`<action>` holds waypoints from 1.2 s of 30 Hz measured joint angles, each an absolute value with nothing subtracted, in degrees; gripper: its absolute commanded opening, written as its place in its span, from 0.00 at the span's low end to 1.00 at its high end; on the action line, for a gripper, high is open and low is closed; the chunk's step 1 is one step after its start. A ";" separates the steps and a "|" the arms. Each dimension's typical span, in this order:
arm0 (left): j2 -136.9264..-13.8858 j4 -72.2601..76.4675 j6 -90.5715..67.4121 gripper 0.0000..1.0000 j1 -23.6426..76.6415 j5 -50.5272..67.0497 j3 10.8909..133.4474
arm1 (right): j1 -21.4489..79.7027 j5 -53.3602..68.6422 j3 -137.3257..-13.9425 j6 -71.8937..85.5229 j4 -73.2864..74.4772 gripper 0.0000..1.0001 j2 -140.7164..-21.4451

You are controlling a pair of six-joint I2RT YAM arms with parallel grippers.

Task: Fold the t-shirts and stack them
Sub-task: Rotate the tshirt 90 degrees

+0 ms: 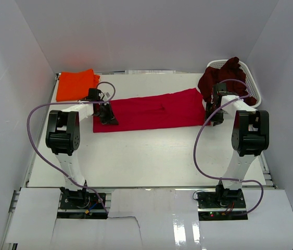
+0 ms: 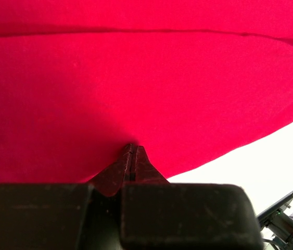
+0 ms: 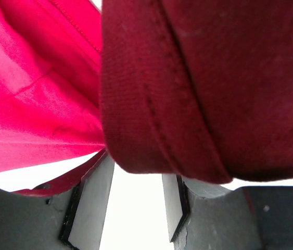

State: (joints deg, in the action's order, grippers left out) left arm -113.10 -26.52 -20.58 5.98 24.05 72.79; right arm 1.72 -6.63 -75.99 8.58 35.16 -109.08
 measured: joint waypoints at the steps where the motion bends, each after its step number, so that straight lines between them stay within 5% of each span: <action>1: -113.10 -26.57 -20.67 0.04 5.96 24.01 72.79 | 1.74 -6.92 -76.01 8.60 35.18 0.47 -109.10; 10: -111.68 -28.03 -21.28 0.05 5.96 22.81 72.25 | 2.35 -7.75 -75.96 9.30 35.38 0.48 -105.95; 11: -111.13 -28.97 -21.26 0.05 5.96 22.35 72.20 | 2.42 -7.60 -75.96 9.50 35.44 0.54 -104.68; 17: -105.75 -33.08 -21.50 0.22 5.89 21.43 72.99 | 3.92 -3.64 -77.12 10.79 35.90 0.84 -100.14; 22: -101.30 -33.52 -20.88 0.39 5.89 19.77 77.84 | 7.51 2.00 -78.72 11.81 35.70 0.86 -100.29; 28: -102.00 -32.58 -19.92 0.45 5.82 13.45 82.76 | 11.60 8.19 -81.67 13.78 34.20 0.86 -104.44; 30: -104.62 -32.27 -18.55 0.68 5.76 12.49 85.49 | 12.38 9.34 -82.94 14.63 33.91 0.86 -106.63; 36: -116.73 -31.07 -17.41 0.80 4.67 12.73 93.78 | 13.30 9.67 -84.71 16.14 33.47 0.89 -111.44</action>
State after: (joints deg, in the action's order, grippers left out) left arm -116.73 -31.07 -17.41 4.67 12.73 93.78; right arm 13.30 9.67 -84.71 16.14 33.47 -111.44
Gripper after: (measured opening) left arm 0.748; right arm 0.880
